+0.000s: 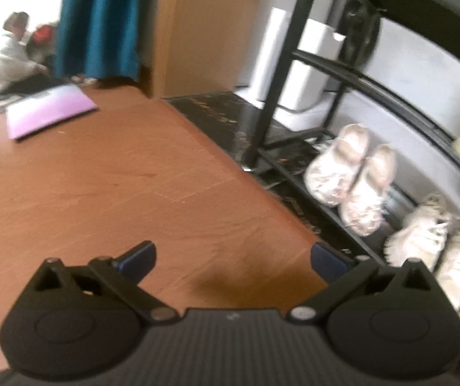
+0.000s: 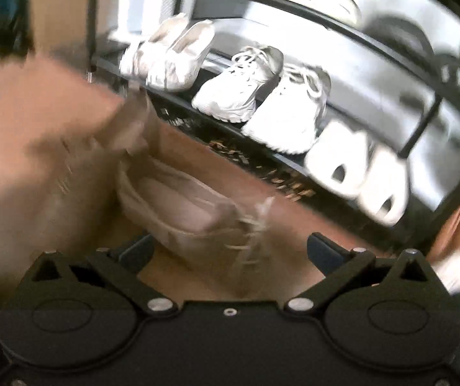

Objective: Organize scattered shoes
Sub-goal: 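Push the beige shoes into line on the floor with the right tool, then close the right tool on both beige shoes' heel tabs together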

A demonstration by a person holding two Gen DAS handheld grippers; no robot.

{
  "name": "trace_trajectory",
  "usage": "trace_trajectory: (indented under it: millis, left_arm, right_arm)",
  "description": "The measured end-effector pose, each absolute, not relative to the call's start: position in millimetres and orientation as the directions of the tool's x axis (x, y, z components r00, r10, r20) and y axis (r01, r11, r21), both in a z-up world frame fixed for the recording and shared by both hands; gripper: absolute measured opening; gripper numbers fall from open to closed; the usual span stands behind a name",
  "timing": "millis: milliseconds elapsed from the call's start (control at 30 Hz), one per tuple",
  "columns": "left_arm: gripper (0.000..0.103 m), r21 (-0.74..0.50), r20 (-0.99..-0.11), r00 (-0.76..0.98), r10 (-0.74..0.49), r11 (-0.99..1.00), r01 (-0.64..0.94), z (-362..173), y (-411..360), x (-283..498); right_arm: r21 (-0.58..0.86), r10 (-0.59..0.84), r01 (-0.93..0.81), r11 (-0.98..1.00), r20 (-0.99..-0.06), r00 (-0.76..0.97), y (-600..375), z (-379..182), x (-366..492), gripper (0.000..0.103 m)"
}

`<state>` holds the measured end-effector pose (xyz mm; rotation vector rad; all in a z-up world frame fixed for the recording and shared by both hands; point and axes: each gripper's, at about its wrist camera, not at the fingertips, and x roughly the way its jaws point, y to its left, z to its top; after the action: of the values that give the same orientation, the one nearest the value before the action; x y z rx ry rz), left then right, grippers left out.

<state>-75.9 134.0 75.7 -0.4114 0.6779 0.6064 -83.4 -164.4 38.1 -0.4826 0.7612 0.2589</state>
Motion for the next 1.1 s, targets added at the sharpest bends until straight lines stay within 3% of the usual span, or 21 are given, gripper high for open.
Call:
trace_trajectory:
  millis: [167, 233, 333, 400, 433, 467, 533, 600, 733, 800, 933, 1033, 1100]
  left_arm:
    - [0.102, -0.08, -0.746, 0.509, 0.43, 0.701, -0.709, 73.1, 120.5, -68.6]
    - [0.102, -0.152, -0.747, 0.534, 0.395, 0.681, -0.716, 84.8, 118.0, -70.0]
    - [0.102, -0.235, -0.718, 0.596, 0.36, 0.68, -0.694, 106.8, 112.5, -72.3]
    - [0.102, -0.285, -0.708, 0.63, 0.319, 0.687, -0.669, 115.0, 113.2, -73.7]
    - [0.102, -0.304, -0.706, 0.641, 0.301, 0.689, -0.658, 117.4, 114.3, -74.1]
    - [0.102, -0.322, -0.706, 0.653, 0.273, 0.697, -0.64, 118.6, 117.3, -73.1]
    - [0.102, -0.322, -0.725, 0.65, 0.229, 0.721, -0.613, 111.6, 125.1, -69.1]
    - [0.102, -0.284, -0.746, 0.617, 0.25, 0.719, -0.634, 99.8, 132.7, -71.3]
    - [0.102, -0.209, -0.745, 0.578, 0.334, 0.706, -0.677, 77.6, 141.3, -80.1]
    - [0.102, -0.242, -0.761, 0.575, 0.302, 0.689, -0.683, 71.8, 146.4, -79.3]
    - [0.102, -0.233, -0.722, 0.615, 0.316, 0.727, -0.647, 72.8, 138.1, -76.7]
    - [0.102, -0.203, -0.718, 0.621, 0.314, 0.759, -0.619, 70.2, 128.7, -72.9]
    - [0.102, -0.199, -0.728, 0.612, 0.308, 0.76, -0.619, 67.2, 127.8, -70.4]
  right_arm:
    - [-0.546, 0.027, -0.598, 0.587, -0.725, 0.689, -134.0, -6.3, -80.5, 0.103]
    - [-0.654, 0.012, -0.64, 0.404, -0.695, 0.719, -125.8, -28.7, -83.6, 0.103]
    - [-0.668, -0.002, -0.65, 0.361, -0.698, 0.716, -125.8, -41.7, -73.8, 0.102]
    - [-0.627, 0.001, -0.646, 0.436, -0.717, 0.697, -132.6, -44.2, -59.0, 0.092]
    - [-0.577, 0.007, -0.646, 0.5, -0.743, 0.669, -138.0, -41.7, -51.9, 0.077]
    - [-0.493, 0.022, -0.64, 0.589, -0.782, 0.623, -145.9, -37.4, -42.1, 0.07]
    - [-0.351, 0.045, -0.598, 0.72, -0.837, 0.545, -156.9, -29.7, -26.6, 0.066]
    - [-0.307, 0.015, -0.546, 0.779, -0.862, 0.506, -156.2, -23.8, -22.0, 0.065]
    - [-0.159, 0.031, -0.381, 0.911, -0.893, 0.448, -156.7, -14.0, -17.3, 0.069]
    - [-0.03, 0.088, -0.263, 0.964, -0.9, 0.427, -156.9, -7.3, -16.0, 0.078]
    - [0.203, 0.287, -0.224, 0.953, -0.842, 0.458, -162.8, 12.6, -25.3, 0.09]
    - [0.103, 0.268, -0.317, 0.943, -0.8, 0.537, -164.2, 28.9, -41.0, 0.102]
    - [-0.01, 0.215, -0.371, 0.928, -0.801, 0.559, -165.0, 26.8, -49.8, 0.103]
